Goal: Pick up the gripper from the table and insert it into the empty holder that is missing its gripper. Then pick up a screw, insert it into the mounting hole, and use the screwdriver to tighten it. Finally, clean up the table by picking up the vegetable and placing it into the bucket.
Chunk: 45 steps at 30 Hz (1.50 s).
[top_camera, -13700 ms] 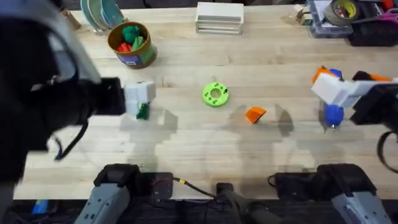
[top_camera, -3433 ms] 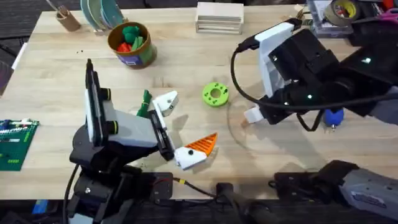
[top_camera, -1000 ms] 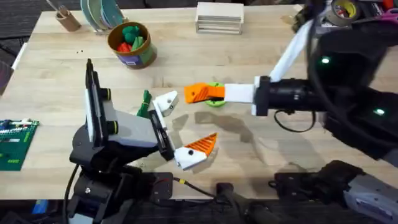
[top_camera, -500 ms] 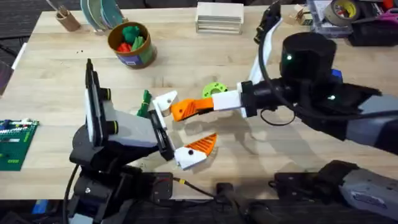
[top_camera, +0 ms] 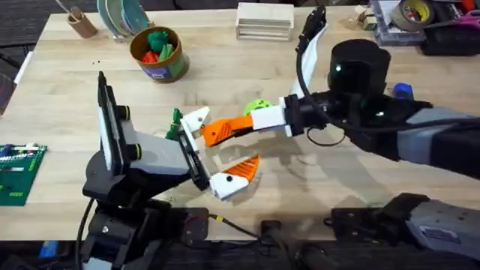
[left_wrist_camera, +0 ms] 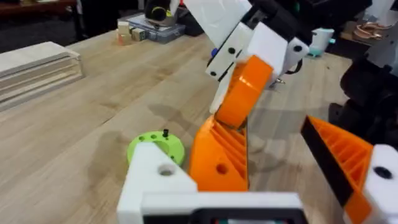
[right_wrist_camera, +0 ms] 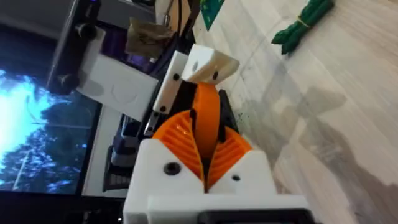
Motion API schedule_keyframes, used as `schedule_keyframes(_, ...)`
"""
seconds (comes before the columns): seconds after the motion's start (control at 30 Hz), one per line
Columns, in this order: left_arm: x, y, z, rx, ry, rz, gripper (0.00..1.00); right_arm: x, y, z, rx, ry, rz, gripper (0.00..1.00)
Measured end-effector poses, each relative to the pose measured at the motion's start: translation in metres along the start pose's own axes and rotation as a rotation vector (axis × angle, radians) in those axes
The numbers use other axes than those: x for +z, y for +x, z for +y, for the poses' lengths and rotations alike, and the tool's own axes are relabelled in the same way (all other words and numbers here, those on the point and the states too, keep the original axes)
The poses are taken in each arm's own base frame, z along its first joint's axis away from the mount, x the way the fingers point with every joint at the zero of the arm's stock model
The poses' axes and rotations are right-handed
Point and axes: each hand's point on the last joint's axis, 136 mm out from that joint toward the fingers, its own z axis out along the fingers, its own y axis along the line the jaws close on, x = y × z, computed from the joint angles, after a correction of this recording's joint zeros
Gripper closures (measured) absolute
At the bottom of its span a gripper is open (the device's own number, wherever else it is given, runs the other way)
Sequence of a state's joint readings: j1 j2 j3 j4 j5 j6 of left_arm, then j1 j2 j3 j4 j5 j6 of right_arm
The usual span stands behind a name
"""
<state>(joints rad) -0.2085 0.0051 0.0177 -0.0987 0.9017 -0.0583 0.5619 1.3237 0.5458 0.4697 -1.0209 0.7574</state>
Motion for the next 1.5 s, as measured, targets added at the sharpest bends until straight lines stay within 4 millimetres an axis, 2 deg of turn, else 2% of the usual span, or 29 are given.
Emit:
schedule_keyframes(0.33, 0.000, 0.000, 0.002, 0.002, -0.011, -0.001, 0.008, -0.001, -0.003, -0.008, 0.120, -0.043, 0.017, 0.986)
schedule_keyframes(0.7, 0.000, 0.001, -0.005, 0.001, 0.027, 0.003, 0.008, -0.018, -0.015, -0.016, 0.165, -0.043, -0.020, 0.986)
schedule_keyframes(1.17, 0.000, 0.001, -0.005, 0.012, 0.026, 0.002, 0.008, -0.018, -0.021, -0.014, 0.159, -0.046, -0.042, 0.986)
schedule_keyframes(1.5, 0.000, 0.000, 0.001, 0.014, -0.008, -0.001, 0.008, -0.009, -0.019, -0.013, 0.158, -0.032, -0.044, 0.986)
